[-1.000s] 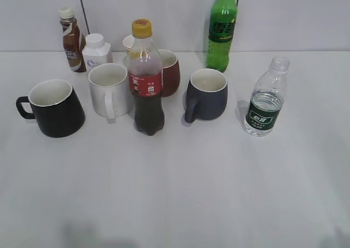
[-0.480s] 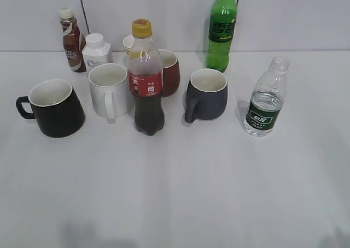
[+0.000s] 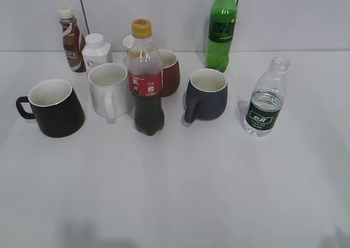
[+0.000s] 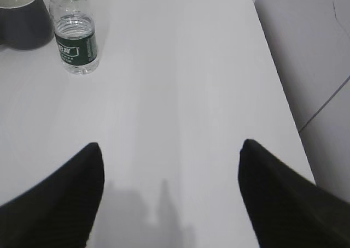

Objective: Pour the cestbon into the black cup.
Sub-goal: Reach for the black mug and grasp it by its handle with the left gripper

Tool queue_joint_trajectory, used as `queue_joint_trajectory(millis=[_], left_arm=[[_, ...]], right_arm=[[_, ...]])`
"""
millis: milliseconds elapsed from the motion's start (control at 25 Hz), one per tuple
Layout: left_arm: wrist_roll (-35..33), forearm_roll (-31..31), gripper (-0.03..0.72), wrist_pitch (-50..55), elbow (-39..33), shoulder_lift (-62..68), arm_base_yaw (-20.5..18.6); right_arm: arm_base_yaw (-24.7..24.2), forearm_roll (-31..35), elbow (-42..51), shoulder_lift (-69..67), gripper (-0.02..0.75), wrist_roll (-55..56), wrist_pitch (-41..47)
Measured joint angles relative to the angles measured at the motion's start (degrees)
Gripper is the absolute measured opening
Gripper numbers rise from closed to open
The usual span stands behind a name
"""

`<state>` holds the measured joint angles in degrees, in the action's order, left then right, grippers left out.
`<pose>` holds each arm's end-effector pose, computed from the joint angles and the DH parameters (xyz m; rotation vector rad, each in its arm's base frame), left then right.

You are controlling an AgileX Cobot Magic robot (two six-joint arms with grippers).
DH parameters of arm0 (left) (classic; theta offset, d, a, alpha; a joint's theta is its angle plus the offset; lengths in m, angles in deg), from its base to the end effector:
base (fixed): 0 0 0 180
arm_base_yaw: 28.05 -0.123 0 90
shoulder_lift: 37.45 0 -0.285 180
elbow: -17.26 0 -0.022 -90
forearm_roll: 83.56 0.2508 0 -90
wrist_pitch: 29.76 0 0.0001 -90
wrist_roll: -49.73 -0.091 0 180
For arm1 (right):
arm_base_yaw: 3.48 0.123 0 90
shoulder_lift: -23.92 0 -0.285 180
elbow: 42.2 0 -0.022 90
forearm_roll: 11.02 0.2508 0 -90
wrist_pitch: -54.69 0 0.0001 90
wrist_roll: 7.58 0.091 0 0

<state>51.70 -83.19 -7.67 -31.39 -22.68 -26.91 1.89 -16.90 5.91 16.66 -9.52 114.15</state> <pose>0.0296 -0.0004 0.3346 -0.0083 1.4925 -0.0372 -0.0058 -0.0086 0.2817 -0.1232 1.9972 -0.0836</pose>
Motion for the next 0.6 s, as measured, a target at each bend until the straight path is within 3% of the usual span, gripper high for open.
queue_joint_trajectory(millis=[160, 360, 600], left_arm=[[0.0, 2.42, 0.239, -23.25, -6.47, 12.8, 0.0], [-0.05, 0.99, 0.239, -48.12, -11.92, 37.79, -0.17], [0.02, 0.73, 0.242, -66.79, -12.3, 66.76, -0.29]], right_arm=[[0.0, 0.0, 0.0, 0.0, 0.589, 0.0, 0.0], [0.0, 0.0, 0.0, 0.0, 0.589, 0.0, 0.0], [0.0, 0.0, 0.0, 0.0, 0.589, 0.0, 0.0]])
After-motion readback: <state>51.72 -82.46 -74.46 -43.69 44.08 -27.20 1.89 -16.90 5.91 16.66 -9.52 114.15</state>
